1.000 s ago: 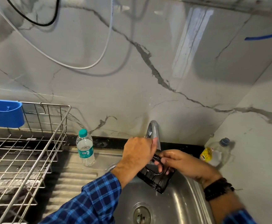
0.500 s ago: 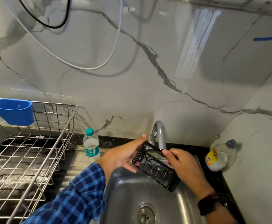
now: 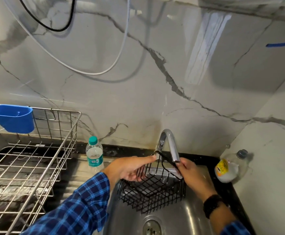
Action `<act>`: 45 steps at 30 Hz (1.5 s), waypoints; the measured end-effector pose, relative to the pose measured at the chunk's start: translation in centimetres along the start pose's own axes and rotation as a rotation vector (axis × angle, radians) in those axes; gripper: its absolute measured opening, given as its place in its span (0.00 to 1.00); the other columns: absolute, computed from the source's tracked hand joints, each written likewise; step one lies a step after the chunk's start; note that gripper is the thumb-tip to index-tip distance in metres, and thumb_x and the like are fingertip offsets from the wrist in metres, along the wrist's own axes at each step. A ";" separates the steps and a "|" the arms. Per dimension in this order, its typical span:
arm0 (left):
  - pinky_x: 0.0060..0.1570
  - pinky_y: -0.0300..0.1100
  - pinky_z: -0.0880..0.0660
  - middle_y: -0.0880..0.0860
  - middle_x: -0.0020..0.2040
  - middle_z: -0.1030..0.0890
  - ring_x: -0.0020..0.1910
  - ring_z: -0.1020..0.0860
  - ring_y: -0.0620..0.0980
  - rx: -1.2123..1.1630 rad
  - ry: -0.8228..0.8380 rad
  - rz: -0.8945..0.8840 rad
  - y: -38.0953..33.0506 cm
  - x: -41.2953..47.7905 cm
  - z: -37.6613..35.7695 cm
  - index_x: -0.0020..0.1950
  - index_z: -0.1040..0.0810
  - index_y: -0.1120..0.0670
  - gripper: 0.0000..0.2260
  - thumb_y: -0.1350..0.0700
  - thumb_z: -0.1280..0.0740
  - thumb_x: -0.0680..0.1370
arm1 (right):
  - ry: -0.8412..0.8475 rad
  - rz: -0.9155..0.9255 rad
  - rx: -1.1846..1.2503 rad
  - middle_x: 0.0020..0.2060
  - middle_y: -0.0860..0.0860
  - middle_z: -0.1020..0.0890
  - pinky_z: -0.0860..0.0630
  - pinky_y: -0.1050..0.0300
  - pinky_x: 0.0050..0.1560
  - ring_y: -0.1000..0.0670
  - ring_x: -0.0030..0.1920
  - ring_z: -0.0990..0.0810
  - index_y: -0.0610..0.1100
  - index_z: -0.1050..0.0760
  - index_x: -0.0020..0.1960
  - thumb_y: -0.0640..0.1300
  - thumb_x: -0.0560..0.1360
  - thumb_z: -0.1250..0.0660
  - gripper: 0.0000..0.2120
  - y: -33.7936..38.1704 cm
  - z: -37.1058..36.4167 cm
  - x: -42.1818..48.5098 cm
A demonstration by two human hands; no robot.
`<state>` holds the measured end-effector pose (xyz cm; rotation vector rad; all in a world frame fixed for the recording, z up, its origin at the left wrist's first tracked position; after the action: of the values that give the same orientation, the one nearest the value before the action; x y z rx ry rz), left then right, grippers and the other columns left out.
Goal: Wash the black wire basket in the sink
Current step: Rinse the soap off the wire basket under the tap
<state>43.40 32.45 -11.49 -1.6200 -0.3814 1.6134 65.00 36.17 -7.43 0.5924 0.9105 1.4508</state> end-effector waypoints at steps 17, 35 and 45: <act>0.23 0.31 0.27 0.56 0.46 0.17 0.31 0.22 0.46 -0.395 0.125 0.026 2.3 2.0 -2.5 0.60 0.19 0.52 0.33 0.32 0.25 0.64 | -0.082 0.339 -0.513 0.80 0.57 0.52 0.42 0.42 0.77 0.52 0.80 0.50 0.61 0.58 0.79 0.64 0.80 0.58 0.29 -0.2 -3.1 -3.8; 0.56 0.48 0.19 0.57 0.61 0.17 0.57 0.16 0.55 -0.465 0.134 -0.269 -0.3 -0.6 -3.1 0.67 0.27 0.58 0.25 0.46 0.28 0.75 | -0.290 -0.185 0.142 0.56 0.48 0.18 0.21 0.59 0.46 0.51 0.49 0.18 0.49 0.37 0.76 0.49 0.75 0.29 0.33 -2.3 0.3 -3.6; 0.53 0.42 0.22 0.44 0.53 0.18 0.50 0.20 0.43 0.526 -0.450 -0.493 -2.8 -0.7 2.8 0.59 0.22 0.47 0.22 0.35 0.47 0.81 | -0.056 -0.419 0.480 0.56 0.41 0.22 0.16 0.42 0.45 0.41 0.55 0.20 0.45 0.26 0.65 0.61 0.76 0.32 0.25 -5.1 -2.4 -3.6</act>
<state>41.54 34.57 -8.65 -0.6966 -0.4893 1.5092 66.36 31.84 -12.31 0.7356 1.2646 0.8374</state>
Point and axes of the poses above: each hand's wrist, its own x-axis towards the middle knuckle, its own z-axis out of the back of the hand, y = z × x, the point moved 10 cm from there along x, towards the middle knuckle
